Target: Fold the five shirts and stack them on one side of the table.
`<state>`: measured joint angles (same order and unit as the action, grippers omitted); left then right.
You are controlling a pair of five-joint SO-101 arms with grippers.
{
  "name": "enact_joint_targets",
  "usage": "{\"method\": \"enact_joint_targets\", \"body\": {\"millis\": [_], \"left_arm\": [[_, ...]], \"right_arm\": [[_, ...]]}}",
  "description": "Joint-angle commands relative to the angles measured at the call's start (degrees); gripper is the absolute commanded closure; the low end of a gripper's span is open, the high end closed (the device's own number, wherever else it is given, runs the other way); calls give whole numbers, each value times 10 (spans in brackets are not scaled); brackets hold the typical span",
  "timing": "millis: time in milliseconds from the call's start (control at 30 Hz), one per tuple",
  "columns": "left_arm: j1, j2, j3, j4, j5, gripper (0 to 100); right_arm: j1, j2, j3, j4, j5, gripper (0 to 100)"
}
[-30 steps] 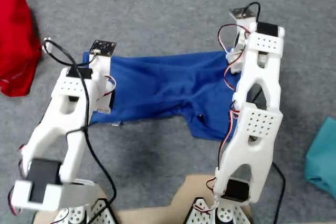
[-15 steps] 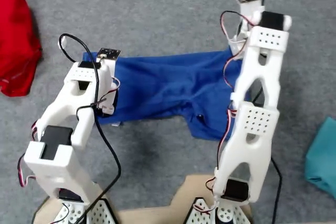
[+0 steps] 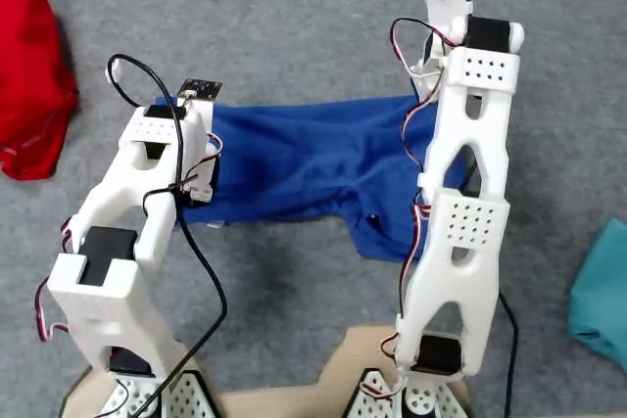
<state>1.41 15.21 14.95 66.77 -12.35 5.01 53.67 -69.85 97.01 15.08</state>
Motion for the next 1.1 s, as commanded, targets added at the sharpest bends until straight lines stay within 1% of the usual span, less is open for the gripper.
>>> {"method": "enact_joint_targets", "body": {"millis": [0,33,233,333,367,433,533,667,933,1000,1067], "left_arm": [[-5,-4,-29,-3,-2,980],[-5,-4,-29,-4,-2,980],[-6,-4,-28,-2,-2,980],[-19,-4,-28,-2,-2,980],[-28,-4,-27,-1,-4,980],[-48,-3,-29,18,-29,980],[-76,-3,-29,39,-64,980],[-97,-3,-29,45,-69,980],[-93,-9,-35,51,-69,980],[-92,-12,-84,102,-66,980],[-91,-15,-170,156,-64,980]], "right_arm": [[-10,24,-20,-38,6,974],[-9,39,-18,-53,6,996],[-4,124,-15,-140,6,993],[-2,166,-29,-171,6,993],[-2,170,-48,-166,5,993],[-2,180,-71,-161,5,993],[-2,190,-78,-164,5,993],[-2,195,-90,-162,5,993],[-3,191,-93,-153,4,993],[-5,190,-116,-130,5,993],[-11,196,-149,-105,5,993]]}}
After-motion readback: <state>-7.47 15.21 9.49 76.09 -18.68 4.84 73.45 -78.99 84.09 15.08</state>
